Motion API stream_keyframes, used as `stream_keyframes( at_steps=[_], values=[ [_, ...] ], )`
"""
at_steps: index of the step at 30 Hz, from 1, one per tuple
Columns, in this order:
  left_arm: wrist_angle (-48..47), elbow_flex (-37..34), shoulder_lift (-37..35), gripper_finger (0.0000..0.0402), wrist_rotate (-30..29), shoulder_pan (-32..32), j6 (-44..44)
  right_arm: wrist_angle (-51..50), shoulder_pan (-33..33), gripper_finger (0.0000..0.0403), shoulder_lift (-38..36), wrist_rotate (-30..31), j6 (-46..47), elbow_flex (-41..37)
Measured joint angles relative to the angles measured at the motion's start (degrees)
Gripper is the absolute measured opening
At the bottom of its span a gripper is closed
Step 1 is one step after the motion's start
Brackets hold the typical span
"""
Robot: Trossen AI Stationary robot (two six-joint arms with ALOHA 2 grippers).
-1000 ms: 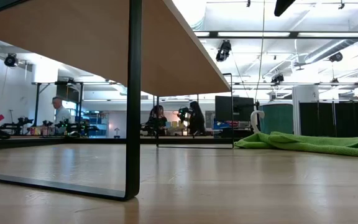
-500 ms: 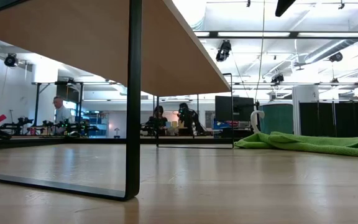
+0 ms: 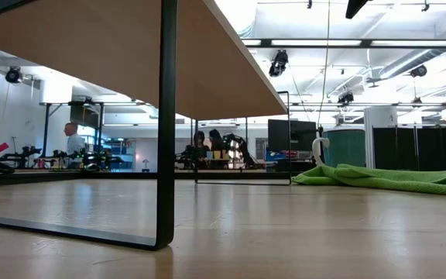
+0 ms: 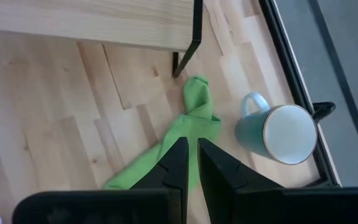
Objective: Stack small to large cups/mugs on shelf
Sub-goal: Move the pink cup on the shelf
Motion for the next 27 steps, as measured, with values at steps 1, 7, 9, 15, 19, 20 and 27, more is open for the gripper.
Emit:
stream_keyframes(
  at_steps=[1, 7, 9, 15, 19, 20, 27],
  values=[
    [-0.05, -0.4, -0.04, 0.0, 0.0, 0.0, -0.02, 0.0, 0.0, 0.0028, 0.0, 0.0, -0.16, -0.02],
    [-0.23, -3.56, -0.26, 0.0015, -0.81, 0.04, 0.13, 0.02, 0.0, 0.0028, 0.0, 0.0, -0.24, -0.02],
    [-0.37, -4.25, -0.17, 0.0031, -0.85, 0.04, 0.22, 0.0, 0.0, 0.0028, 0.0, 0.0, 0.44, -0.02],
    [-0.07, -5.86, 0.13, 0.0087, -5.1, 0.04, 0.29, 0.02, 0.0, 0.0028, 0.0, 0.0, 1.47, -0.02],
    [0.06, -8.45, 0.13, 0.0103, -5.73, 0.06, 0.31, 0.04, 0.0, 0.0028, 0.0, 0.0, 1.6, -0.03],
    [0.08, -9.06, 0.13, 0.0104, -5.69, 0.04, 0.32, 0.06, 0.0, 0.0028, 0.0, 0.0, 1.63, -0.04],
    [3.74, -12.15, 0.04, 0.0104, -5.53, 0.04, 0.61, 0.07, 0.0, 0.0028, 0.0, 0.0, 2.27, -0.04]
  ],
)
